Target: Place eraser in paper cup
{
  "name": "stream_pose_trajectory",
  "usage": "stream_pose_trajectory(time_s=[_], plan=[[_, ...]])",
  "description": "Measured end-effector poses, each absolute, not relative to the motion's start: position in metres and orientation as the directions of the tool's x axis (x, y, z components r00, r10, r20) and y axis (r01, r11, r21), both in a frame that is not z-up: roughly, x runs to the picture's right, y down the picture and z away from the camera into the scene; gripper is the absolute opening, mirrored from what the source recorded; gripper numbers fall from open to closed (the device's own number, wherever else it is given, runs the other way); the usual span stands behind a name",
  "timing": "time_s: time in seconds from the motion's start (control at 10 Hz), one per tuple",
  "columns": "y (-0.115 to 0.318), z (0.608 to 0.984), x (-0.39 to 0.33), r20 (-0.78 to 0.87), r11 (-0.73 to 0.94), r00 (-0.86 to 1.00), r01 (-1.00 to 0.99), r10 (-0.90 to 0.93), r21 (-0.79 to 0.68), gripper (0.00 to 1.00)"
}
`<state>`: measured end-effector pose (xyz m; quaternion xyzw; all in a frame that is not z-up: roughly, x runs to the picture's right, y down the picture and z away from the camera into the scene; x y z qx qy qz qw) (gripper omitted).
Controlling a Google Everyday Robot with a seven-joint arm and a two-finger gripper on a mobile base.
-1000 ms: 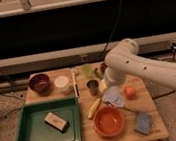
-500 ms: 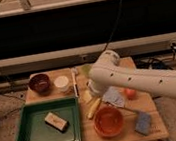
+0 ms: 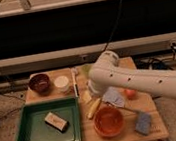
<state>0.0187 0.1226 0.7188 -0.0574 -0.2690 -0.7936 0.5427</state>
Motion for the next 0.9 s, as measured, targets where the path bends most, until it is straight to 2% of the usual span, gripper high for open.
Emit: stream_pose_trajectory(time_s=[0.5, 0.9], plan=[[0.121, 0.714, 0.001, 0.332, -0.287, -0.437, 0.864, -0.836, 0.414, 0.62], [0.122, 0.71, -0.082, 0.226, -0.352, -0.508, 0.795, -0.831, 0.495, 0.62]])
